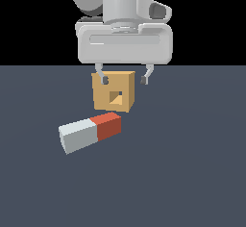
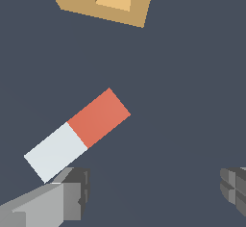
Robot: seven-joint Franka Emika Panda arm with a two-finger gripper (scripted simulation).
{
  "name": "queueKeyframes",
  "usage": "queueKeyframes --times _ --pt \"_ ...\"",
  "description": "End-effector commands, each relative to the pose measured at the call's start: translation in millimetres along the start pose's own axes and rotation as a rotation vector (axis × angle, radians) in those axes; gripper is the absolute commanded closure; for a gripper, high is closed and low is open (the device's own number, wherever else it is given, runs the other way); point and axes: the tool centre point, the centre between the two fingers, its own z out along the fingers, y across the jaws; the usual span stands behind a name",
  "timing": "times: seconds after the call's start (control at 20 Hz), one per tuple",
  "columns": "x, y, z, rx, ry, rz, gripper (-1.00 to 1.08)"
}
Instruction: Insert the peg into the horizontal hole in a box.
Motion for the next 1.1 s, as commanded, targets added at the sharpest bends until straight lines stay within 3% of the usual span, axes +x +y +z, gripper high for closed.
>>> queueKeyframes --times 0.0,0.5,1.05 --pt "0.0 0.0 0.0 0.0 0.0 0.0 -0.92" --pt "-7.8 -9.9 7.8 -0.001 -0.001 0.084 -0.92" --pt "-27.1 -46.5 33.5 -0.004 -0.005 0.36 -0.92"
